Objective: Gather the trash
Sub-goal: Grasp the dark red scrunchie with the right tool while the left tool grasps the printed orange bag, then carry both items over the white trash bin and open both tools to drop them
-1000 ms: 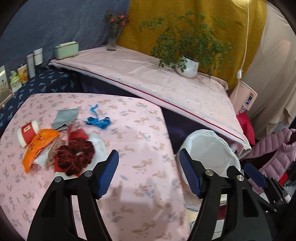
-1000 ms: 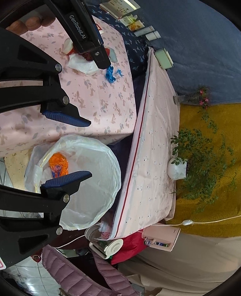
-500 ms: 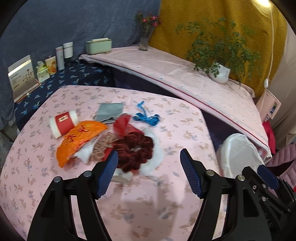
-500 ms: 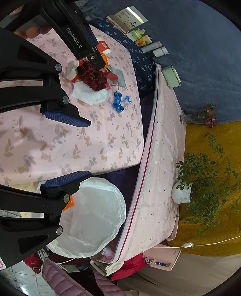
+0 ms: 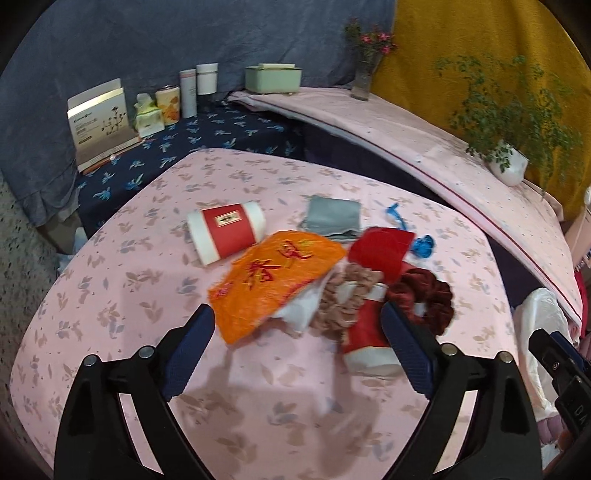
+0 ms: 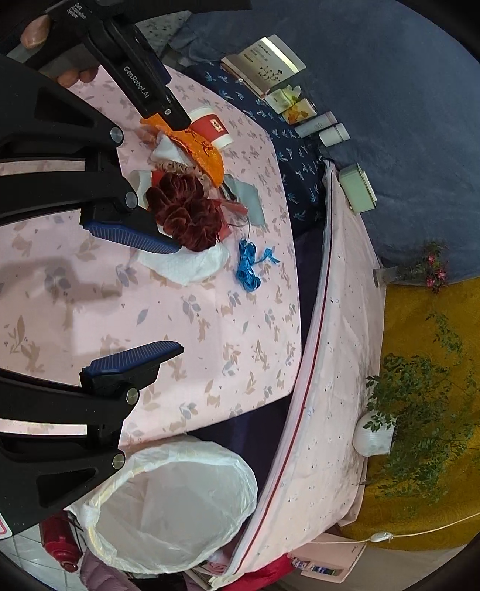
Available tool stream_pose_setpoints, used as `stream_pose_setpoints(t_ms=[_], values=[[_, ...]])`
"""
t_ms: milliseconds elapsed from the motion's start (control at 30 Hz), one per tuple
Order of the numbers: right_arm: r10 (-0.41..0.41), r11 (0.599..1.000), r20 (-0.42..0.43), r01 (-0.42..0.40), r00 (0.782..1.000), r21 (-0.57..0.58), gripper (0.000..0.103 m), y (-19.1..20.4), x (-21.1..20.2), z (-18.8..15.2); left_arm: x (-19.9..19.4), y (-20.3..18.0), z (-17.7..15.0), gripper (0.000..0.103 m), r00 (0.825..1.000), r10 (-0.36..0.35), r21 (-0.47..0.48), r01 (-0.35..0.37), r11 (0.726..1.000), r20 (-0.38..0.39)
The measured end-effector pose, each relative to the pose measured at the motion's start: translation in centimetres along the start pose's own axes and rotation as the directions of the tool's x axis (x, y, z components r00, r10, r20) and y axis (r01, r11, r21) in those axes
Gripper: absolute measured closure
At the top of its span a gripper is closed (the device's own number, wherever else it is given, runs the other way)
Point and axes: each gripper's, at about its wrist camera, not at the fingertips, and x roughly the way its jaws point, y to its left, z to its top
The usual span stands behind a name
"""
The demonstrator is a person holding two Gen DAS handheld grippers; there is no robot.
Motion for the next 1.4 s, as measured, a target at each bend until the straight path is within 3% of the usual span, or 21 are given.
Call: stream_pose_setpoints(t_ms=[333, 600, 867, 900, 933, 1167, 1400], values=[[0.034, 0.999, -0.057, -0.035, 0.998, -0.006, 0.055, 3.8, 4.8, 1.0, 4.1, 4.1, 0.7, 0.016, 0.997, 0.006, -0.072, -0.011, 0.997, -0.072], [0.032, 0.999, -0.104, -0.035, 0.994, -0.024, 0.062, 5.9, 8.5, 1.5, 6.6, 5.0, 1.3, 0.017, 0.991, -0.061, -0.117, 0.047, 0.992, -0.118], [0.038, 0.998, -0.164, -0.047, 0.986, -0.052, 0.081, 6.2, 10.3, 0.1, 7.6, 4.3, 0.4, 0.057, 0.981, -0.109, -0.098, 0.094, 0.991, -0.161], [0.041, 0.997, -0.163, -0.05, 0.986, -0.052, 0.084, 6.1, 10.3, 0.0, 7.4, 4.2, 0.4, 0.063, 0.981, -0.111, -0.094, 0.096, 0.991, -0.159], [0.042, 0.997, -0.162, -0.052, 0.986, -0.054, 0.086, 6.1, 10.1, -0.1, 7.3, 4.1, 0.3, 0.075, 0.981, -0.118, -0.093, 0.104, 0.99, -0.157], [0.052, 0.997, -0.122, -0.059, 0.991, -0.056, 0.088, 5.5, 8.2, 0.0, 5.2, 3.2, 0.6, 0.089, 0.983, -0.137, -0.069, 0.129, 0.989, -0.123], [0.058, 0.997, -0.039, -0.06, 0.998, -0.042, 0.089, 4.0, 4.5, 1.5, 1.6, 1.6, 1.7, 0.09, 0.986, -0.159, -0.04, 0.157, 0.987, -0.059]])
